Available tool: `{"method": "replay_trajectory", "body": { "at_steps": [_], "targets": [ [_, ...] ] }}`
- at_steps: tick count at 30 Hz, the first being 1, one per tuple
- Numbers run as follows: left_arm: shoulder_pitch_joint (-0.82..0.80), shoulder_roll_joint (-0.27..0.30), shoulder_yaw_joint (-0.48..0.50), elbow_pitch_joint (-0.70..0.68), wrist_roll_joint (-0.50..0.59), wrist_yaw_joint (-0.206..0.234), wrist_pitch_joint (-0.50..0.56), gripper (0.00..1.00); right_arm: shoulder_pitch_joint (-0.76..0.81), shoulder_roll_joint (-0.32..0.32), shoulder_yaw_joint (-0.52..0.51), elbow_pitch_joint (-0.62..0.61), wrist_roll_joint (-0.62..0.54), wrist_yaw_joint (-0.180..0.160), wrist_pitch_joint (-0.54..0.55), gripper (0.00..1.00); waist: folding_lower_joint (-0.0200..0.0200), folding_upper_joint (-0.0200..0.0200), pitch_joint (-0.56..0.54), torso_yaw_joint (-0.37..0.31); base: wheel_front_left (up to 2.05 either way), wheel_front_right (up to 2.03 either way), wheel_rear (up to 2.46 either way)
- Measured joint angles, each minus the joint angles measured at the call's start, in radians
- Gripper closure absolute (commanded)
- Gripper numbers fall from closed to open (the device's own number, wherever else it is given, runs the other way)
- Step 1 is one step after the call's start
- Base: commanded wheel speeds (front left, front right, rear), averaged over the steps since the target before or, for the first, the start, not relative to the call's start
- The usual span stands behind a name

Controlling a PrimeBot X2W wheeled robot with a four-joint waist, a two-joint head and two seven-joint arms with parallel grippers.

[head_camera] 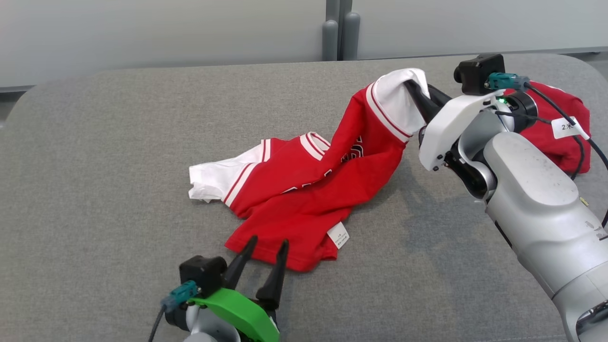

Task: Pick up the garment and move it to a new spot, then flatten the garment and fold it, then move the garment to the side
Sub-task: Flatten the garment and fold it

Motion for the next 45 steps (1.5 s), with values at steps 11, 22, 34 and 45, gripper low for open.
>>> {"method": "replay_trajectory", "body": {
  "at_steps": [11,22,34,45],
  "targets": [
    [0.002,0.0,-0.165,0.127,-0.105,-0.027,0.123,0.0,-0.062,0.019,-0.012,0.03,0.0,0.009,-0.055,1.0,0.0,0.0,0.038,-0.059,0.0,0.0,0.0],
    [-0.087,0.001,-0.163,0.171,-0.199,0.029,0.066,0.0,-0.088,0.044,-0.009,0.071,0.0,0.021,-0.091,1.0,0.0,0.0,0.067,-0.099,0.0,0.0,0.0],
    [-0.13,0.001,-0.24,0.204,-0.256,0.03,0.016,1.0,-0.107,0.052,-0.01,0.121,0.002,0.028,-0.13,1.0,0.0,0.0,0.074,-0.104,0.0,0.0,0.0],
    [-0.172,0.0,-0.223,0.162,-0.27,0.009,-0.037,1.0,-0.106,0.046,-0.053,0.162,0.031,0.034,-0.18,1.0,0.0,0.0,0.061,-0.094,0.0,0.0,0.0]
  ]
}}
